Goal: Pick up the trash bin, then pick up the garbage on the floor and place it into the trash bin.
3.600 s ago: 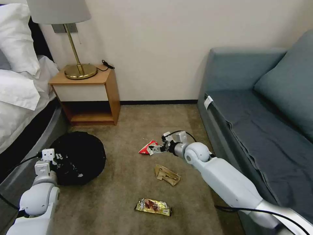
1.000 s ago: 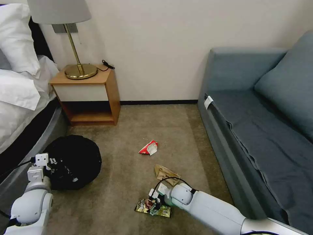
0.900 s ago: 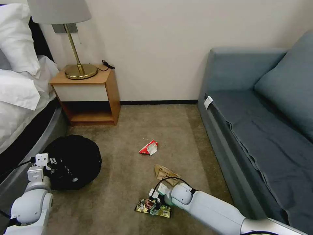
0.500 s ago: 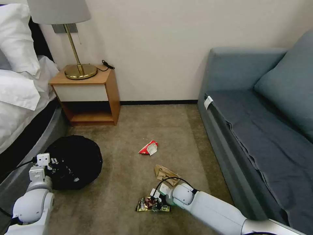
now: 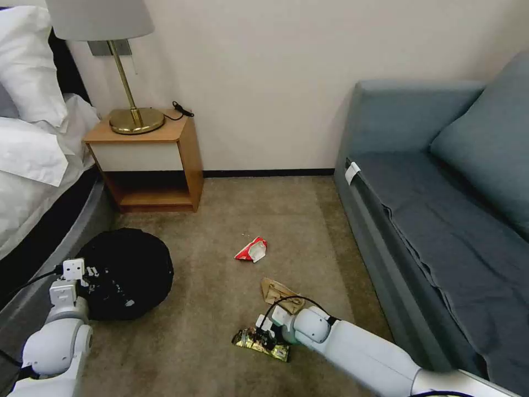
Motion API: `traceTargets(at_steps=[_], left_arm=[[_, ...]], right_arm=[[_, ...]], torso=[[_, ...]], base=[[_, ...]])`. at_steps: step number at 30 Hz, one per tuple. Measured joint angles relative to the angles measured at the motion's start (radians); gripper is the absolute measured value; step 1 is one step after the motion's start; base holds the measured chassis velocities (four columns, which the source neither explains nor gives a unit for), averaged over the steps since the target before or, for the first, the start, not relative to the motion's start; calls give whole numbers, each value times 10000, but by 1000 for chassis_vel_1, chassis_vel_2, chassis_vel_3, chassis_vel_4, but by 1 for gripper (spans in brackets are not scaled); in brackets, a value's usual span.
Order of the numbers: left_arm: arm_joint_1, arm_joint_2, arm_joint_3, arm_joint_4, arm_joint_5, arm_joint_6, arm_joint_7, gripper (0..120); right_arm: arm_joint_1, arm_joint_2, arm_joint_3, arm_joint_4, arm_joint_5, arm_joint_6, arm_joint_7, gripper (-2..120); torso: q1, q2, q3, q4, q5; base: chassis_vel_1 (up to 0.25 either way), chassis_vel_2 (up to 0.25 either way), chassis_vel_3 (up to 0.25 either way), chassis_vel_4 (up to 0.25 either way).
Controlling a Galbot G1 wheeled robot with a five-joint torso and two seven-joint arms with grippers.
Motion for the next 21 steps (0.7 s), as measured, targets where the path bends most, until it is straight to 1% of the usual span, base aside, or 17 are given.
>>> traceTargets(at_steps=[3,9,12,14,16,18,21], left_arm=[[6,-11,7,-31,1,0,6,4],[18,-70,77,-131,79,-1,30,4],[-6,-114,167,-208,140,-1,64,4],[-15,-116,177,-215,152,-1,71,4],[-22,-107,222,-261,240,-44,156,4],[-17,-93,230,-266,245,-76,172,4],[23,8,259,-267,270,-239,249,4]], right_arm=[[21,-56,101,65,38,0,0,0],[33,-96,773,279,75,7,1,0],[42,148,1470,331,76,30,-27,0],[50,180,1582,351,76,36,-34,0],[81,382,2276,593,195,58,-120,0],[88,430,2459,670,267,58,-127,0],[244,719,3362,1223,813,-81,-98,0]], torso=[[0,0,0,0,1],[0,0,0,-1,0],[0,0,0,0,1],[0,0,0,0,0],[0,-1,0,0,0],[0,-1,0,-1,0],[0,-1,0,1,0]], base=[[0,0,0,0],[0,0,0,0],[0,0,0,0],[0,0,0,0],[0,0,0,0],[0,0,0,0],[0,0,0,0]])
